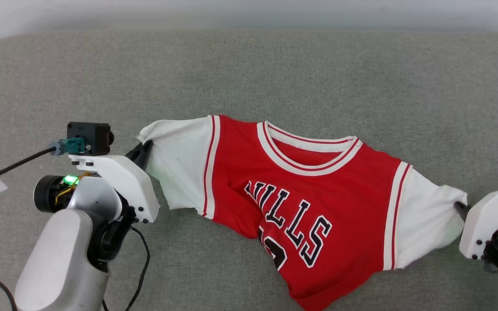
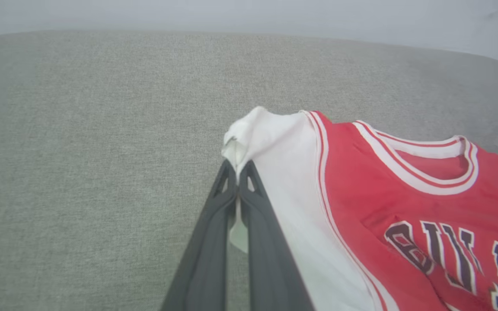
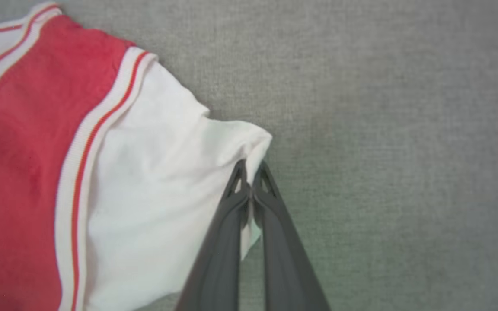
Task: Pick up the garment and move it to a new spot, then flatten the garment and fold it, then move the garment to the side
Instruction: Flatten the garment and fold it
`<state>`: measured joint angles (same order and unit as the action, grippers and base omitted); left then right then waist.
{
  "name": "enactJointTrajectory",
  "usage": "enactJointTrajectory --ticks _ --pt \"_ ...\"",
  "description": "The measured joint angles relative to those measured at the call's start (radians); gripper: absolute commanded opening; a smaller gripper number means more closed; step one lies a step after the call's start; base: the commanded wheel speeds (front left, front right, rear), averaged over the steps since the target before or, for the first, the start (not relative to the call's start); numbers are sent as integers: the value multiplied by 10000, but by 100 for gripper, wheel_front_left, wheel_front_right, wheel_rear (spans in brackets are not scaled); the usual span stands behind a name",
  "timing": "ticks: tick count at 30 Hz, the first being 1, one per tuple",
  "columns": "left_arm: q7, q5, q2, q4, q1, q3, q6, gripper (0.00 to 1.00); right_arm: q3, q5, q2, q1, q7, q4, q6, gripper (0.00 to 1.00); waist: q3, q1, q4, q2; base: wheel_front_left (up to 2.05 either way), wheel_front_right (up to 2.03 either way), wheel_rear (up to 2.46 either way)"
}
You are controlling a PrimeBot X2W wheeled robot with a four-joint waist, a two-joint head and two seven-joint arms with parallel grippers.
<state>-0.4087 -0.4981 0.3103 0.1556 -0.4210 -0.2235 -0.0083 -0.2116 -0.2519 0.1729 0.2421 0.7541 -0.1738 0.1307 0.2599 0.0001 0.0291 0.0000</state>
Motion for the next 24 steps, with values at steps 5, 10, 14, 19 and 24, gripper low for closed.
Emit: enactJointTrajectory --ticks 5,10,14,19,24 --pt "391 -178 12 257 21 314 96 0 224 359 245 429 -759 180 6 0 -579 0 -117 0 0 0 0" --pt "871 -213 -52 982 -771 617 355 0 295 654 435 1542 -1519 -288 6 0 -1553 0 -204 0 0 0 0" --pt "1239 -92 -77 1703 -1809 656 332 0 428 596 510 2551 -2033 -851 6 0 -1786 -1 -198 0 0 0 0" --pt "1858 176 -71 2642 -3513 612 173 0 717 510 736 4200 -2761 -1628 6 0 -1483 0 -199 0 0 0 0" --pt "2554 430 -61 3728 -5629 560 -19 0 941 399 930 6100 -3494 -2351 6 0 -871 0 -235 0 0 0 0"
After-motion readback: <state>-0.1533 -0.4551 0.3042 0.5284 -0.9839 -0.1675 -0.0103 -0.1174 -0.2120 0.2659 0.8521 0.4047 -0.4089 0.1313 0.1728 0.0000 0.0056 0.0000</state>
